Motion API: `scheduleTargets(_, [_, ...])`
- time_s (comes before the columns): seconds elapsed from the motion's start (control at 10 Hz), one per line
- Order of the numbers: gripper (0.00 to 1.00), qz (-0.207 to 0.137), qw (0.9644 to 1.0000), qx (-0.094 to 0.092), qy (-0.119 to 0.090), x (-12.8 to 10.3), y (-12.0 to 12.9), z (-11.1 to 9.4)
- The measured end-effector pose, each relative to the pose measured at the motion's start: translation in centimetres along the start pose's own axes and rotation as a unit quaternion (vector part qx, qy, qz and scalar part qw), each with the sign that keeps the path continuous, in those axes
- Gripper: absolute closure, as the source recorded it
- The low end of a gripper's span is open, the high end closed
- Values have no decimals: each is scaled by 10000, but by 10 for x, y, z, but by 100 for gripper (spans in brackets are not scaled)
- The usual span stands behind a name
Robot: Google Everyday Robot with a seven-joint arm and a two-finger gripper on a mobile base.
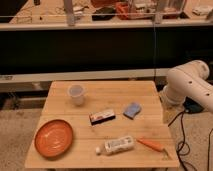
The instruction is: Place the eraser in the ceramic cup
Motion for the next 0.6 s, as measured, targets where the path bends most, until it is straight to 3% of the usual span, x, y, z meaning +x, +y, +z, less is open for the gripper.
scheduleTargets(0.6, [20, -484, 9982, 61, -350, -84, -24, -2])
